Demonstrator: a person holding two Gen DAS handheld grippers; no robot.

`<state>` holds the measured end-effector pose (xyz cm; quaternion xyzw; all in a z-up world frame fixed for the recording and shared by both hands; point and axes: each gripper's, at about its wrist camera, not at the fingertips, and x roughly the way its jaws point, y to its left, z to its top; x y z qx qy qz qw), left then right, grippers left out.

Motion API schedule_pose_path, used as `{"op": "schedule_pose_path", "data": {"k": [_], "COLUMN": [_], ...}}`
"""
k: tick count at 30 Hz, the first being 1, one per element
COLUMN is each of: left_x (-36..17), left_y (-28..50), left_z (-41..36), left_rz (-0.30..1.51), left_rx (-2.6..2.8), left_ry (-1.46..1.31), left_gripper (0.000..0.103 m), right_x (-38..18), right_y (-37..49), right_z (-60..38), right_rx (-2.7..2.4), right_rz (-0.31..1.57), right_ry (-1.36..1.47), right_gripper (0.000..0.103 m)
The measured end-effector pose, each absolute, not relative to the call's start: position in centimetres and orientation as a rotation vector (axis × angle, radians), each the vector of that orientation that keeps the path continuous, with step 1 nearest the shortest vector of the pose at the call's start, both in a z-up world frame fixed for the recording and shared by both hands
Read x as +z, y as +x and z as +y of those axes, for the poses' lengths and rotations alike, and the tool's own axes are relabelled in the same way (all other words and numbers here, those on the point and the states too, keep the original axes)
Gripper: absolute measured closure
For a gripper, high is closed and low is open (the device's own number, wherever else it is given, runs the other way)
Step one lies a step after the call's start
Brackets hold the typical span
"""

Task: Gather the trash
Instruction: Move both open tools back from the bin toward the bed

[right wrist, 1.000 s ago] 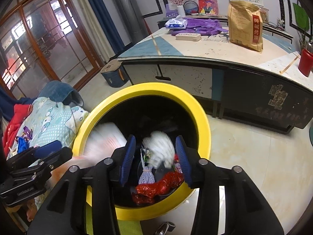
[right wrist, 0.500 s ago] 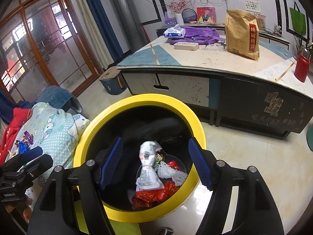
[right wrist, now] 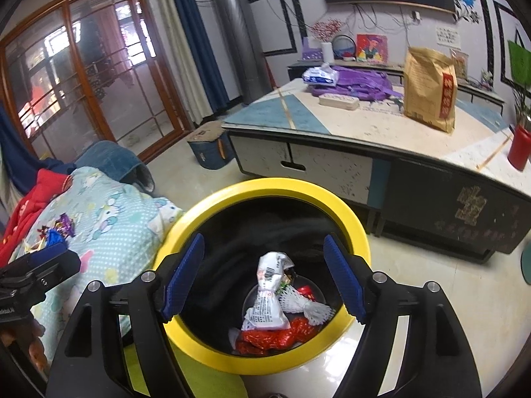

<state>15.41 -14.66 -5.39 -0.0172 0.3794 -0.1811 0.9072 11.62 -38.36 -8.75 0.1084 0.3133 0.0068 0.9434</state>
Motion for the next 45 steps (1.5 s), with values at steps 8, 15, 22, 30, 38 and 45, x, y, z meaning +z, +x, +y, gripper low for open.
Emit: {"op": "schedule_pose_path", "data": {"k": [8,15,22,30,38,45], "left_x": [-3.8,-2.8,-2.1,-1.9,-1.7,-1.6], "left_y": [14.0,13.0,12.7,13.0,12.9,12.8], "left_z": [-11.7,-8.7,-5.7,-1.5,2.9,6.9], "left_rz": [0.706,0.649,0.621,0.606,0.585,0.580], "left_rx": [-0.316,-0.241,-0.177,-0.085,0.014,0.103], "left_ry": [-0.049,-0.048,-0.062,-0.120,-0.188,-0.251], "left_gripper": [0.011,0.011,0.011,0.011,0.011,0.011], "right_x": [-5.9,-4.8,-4.1,-4.1,-3.8,-3.8], "right_y": [9.9,9.3,9.3,9.6,9.9,10.7], "right_z": [-35.0,-32.1,-29.7,-26.4,-22.9,-19.7], "right_rx": [0.095,0.163,0.203,0.265,0.338,0.410], "right_rz": [0.527,0.499,0.498,0.520,0.534,0.561], "right_ry": [0.157,0.098,0.066,0.018,-0.019,-0.025], "right_gripper": [0.028,0.026,0.026,0.026,0.026,0.026]}}
